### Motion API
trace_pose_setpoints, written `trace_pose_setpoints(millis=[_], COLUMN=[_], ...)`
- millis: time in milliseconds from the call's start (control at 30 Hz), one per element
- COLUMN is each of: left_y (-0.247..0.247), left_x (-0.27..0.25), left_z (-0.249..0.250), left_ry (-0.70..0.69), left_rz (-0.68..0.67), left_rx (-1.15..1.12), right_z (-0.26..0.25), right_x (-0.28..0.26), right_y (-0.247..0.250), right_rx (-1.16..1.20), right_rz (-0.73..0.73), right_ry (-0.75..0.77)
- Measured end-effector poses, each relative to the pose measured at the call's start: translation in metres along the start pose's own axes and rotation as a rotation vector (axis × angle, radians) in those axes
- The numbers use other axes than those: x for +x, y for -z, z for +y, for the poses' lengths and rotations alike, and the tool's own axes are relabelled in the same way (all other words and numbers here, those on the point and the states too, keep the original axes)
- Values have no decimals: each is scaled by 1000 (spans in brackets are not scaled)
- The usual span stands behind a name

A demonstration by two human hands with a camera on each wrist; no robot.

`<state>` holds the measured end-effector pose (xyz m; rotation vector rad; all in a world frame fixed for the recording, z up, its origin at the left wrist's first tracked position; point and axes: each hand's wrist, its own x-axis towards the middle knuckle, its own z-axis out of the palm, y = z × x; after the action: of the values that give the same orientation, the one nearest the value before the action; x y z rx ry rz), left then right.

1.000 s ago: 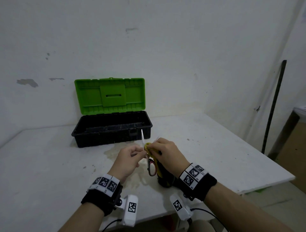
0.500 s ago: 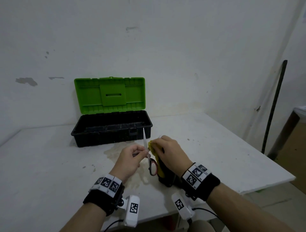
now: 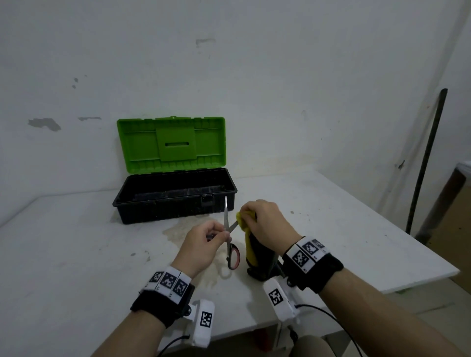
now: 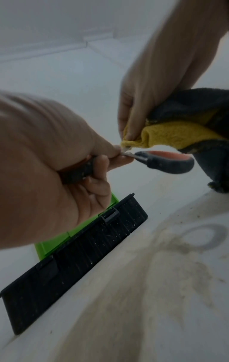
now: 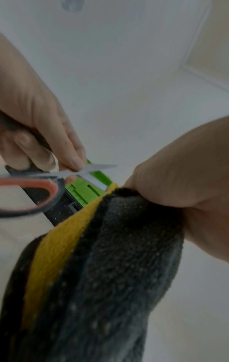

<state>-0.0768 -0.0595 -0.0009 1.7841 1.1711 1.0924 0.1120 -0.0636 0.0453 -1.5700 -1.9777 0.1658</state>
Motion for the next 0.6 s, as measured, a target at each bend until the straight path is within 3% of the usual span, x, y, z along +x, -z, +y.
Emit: trace_pose_setpoints(millis=[67, 133, 267, 367, 500, 600], left_y=[1, -1, -6, -7, -5, -5], left_x=[0, 0, 2, 2, -2, -1], left_z=[0, 1, 2, 3, 1, -1], left_ry=[53, 128, 227, 230, 185, 189], left_rz=[13, 24, 17, 5, -6, 14], left_rx=[-99, -243, -478, -498, -406, -368], right_z=[9, 10, 5, 13, 24, 15], right_x=[3, -2, -21, -17, -4, -8], right_y=[2, 0, -13, -14, 2, 5], right_rx=[8, 72, 161, 172, 122, 139], right_rz=[114, 178, 97, 178, 365, 403], right_ry=[-3, 107, 330, 289, 86, 136])
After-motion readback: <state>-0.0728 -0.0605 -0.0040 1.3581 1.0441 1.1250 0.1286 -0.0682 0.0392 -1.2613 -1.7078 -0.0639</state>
